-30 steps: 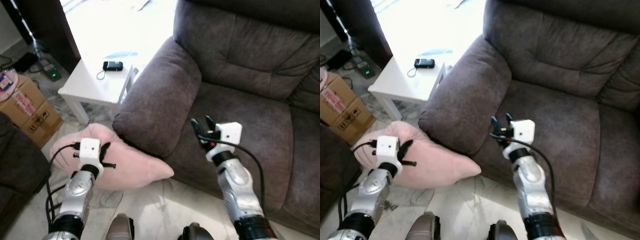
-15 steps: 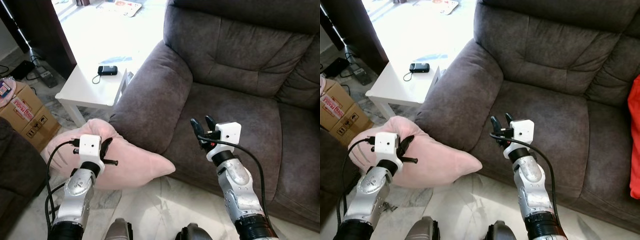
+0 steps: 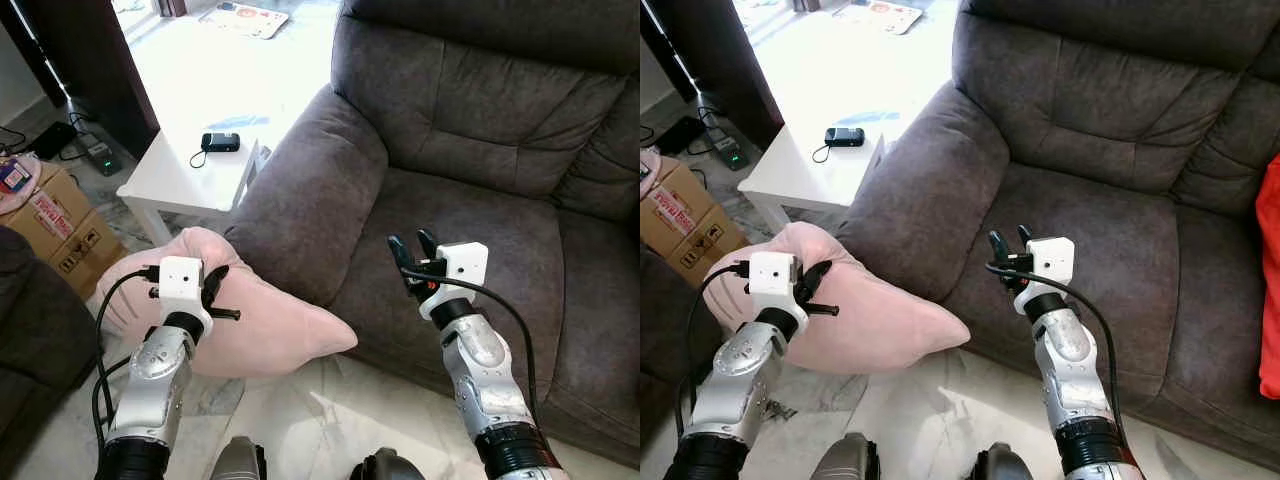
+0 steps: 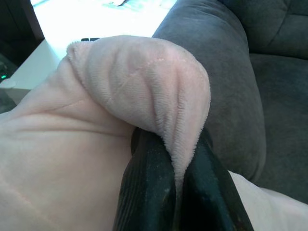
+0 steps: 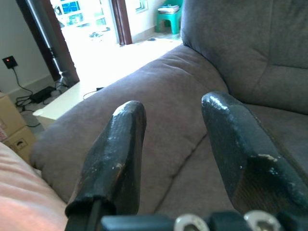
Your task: Move the pillow to the sofa from floor
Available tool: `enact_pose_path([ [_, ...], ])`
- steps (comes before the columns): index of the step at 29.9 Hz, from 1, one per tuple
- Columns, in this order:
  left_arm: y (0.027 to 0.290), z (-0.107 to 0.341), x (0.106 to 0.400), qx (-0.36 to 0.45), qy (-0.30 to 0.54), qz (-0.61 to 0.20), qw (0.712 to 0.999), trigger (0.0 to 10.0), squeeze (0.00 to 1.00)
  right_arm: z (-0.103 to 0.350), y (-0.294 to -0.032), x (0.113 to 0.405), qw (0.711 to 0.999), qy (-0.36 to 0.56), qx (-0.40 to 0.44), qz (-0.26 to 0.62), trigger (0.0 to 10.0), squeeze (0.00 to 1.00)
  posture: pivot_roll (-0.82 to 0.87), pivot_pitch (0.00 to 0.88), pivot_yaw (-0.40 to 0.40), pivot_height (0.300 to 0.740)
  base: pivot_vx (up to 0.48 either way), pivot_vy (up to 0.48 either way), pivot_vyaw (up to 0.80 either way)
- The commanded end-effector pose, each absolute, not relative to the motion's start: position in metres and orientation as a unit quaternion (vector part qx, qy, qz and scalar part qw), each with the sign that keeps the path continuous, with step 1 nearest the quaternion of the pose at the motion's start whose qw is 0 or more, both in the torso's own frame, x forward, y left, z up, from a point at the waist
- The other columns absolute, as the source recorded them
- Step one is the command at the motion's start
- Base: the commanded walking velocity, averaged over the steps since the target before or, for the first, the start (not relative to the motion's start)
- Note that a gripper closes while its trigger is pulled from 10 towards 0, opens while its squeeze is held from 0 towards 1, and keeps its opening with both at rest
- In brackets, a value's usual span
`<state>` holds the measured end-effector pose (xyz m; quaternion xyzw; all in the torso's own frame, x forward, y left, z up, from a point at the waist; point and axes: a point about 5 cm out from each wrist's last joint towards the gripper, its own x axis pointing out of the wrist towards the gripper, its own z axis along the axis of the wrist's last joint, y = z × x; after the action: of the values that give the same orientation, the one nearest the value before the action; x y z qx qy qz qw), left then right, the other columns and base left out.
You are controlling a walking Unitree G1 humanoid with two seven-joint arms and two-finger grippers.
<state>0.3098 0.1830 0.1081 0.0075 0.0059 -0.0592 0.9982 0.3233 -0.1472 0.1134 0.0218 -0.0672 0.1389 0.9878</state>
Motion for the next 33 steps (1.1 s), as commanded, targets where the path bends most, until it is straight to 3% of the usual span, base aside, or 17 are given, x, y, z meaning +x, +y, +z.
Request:
enact_pose_path([
  [1,0.175,0.141,0.316,0.007,-0.066,-0.075,0.995,10.0,0.0,0.109,-0.148,0.321,0.988,-0.062,0.025,0.138,10.0,0.0,0.08,0.111,-0.017,0.74,0.0,0.0,0.0],
  [8,0.175,0.143,0.317,0.006,-0.067,-0.076,0.995,10.0,0.0,0.099,-0.144,0.322,0.985,-0.022,0.005,0.173,10.0,0.0,0.08,0.102,-0.015,0.74,0.0,0.0,0.0],
  [11,0.174,0.144,0.319,0.006,-0.067,-0.076,0.995,10.0,0.0,0.058,-0.145,0.313,0.962,0.115,-0.075,0.235,10.0,0.0,0.08,0.108,-0.018,0.74,0.0,0.0,0.0],
  [20,0.171,0.149,0.322,0.0,-0.073,-0.081,0.994,10.0,0.0,0.023,-0.155,0.291,0.929,0.206,-0.103,0.29,10.0,0.0,0.08,0.126,-0.018,0.74,0.0,0.0,0.0],
  [21,0.17,0.15,0.323,0.0,-0.074,-0.082,0.994,10.0,0.0,0.02,-0.154,0.288,0.924,0.218,-0.096,0.3,10.0,0.6,0.07,0.128,-0.017,0.74,0.0,0.0,0.0],
  [22,0.17,0.15,0.323,0.0,-0.075,-0.082,0.994,10.0,0.0,0.018,-0.154,0.287,0.921,0.225,-0.096,0.304,10.0,0.6,0.07,0.128,-0.017,0.74,0.0,0.0,0.0],
  [23,0.169,0.151,0.323,0.0,-0.075,-0.084,0.994,10.0,0.0,0.016,-0.153,0.285,0.918,0.228,-0.099,0.31,10.0,1.0,0.07,0.129,-0.015,0.74,0.0,0.0,0.0],
  [33,0.155,0.167,0.323,-0.007,-0.095,-0.139,0.986,10.0,0.0,0.003,-0.151,0.273,0.902,0.254,-0.096,0.336,10.0,1.0,0.08,0.139,-0.011,0.74,0.0,0.0,0.0],
])
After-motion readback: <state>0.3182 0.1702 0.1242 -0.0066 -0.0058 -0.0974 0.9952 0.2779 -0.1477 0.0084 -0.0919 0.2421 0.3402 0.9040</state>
